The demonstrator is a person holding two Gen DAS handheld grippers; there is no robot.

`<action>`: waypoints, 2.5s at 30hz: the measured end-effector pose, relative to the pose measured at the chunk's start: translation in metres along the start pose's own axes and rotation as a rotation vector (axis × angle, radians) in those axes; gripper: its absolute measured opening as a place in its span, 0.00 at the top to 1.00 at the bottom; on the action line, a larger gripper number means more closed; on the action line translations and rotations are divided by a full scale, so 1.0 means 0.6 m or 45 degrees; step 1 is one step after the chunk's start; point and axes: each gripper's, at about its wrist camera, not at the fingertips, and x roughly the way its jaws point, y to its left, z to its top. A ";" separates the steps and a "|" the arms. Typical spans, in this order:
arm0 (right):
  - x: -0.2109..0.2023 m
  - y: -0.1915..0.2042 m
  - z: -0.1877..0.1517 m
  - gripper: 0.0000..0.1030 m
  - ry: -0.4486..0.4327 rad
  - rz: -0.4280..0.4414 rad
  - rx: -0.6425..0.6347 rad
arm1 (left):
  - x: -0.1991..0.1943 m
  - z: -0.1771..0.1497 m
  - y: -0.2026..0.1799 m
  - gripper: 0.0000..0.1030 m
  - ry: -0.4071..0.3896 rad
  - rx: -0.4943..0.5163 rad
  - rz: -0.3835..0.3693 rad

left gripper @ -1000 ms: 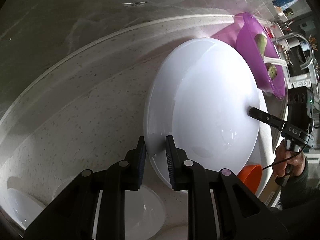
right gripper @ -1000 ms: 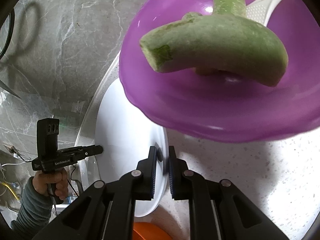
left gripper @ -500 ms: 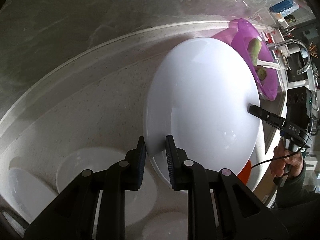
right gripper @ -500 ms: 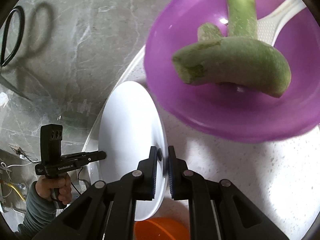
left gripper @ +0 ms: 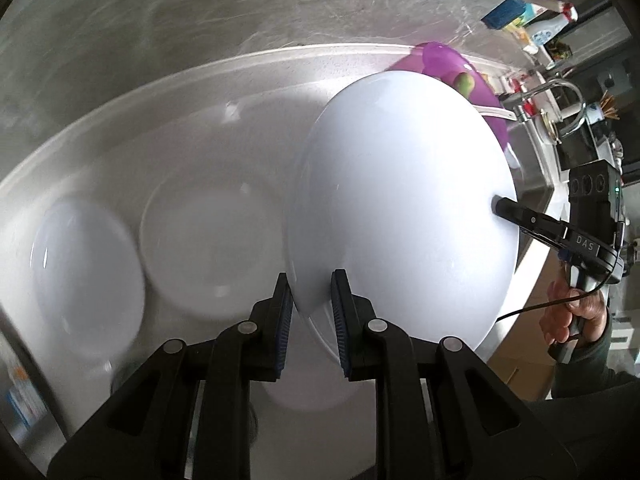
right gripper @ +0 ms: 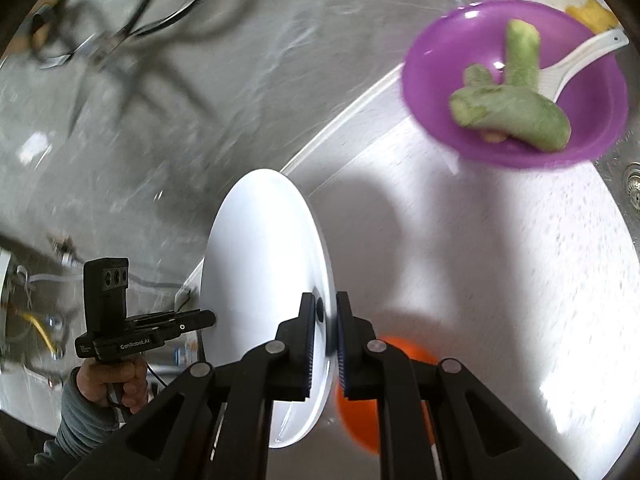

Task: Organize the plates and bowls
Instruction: 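Lift the large white plate with the right gripper and carry it toward the green bowl, then lower the large white plate onto the counter and open the right gripper, then move the right gripper to the smaller white plate beside the steel pot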

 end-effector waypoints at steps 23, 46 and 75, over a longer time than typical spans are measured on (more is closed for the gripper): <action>0.029 0.100 -0.360 0.87 0.229 -0.129 -0.054 | 0.017 -0.509 0.030 0.82 -0.020 -0.203 -0.035; 0.113 0.050 -0.406 0.85 0.249 -0.200 -0.104 | 0.146 -0.530 0.058 0.81 -0.036 -0.246 -0.023; 0.033 0.079 -0.352 0.25 0.152 -0.153 -0.315 | 0.056 -0.580 0.131 0.01 -0.399 -0.613 0.047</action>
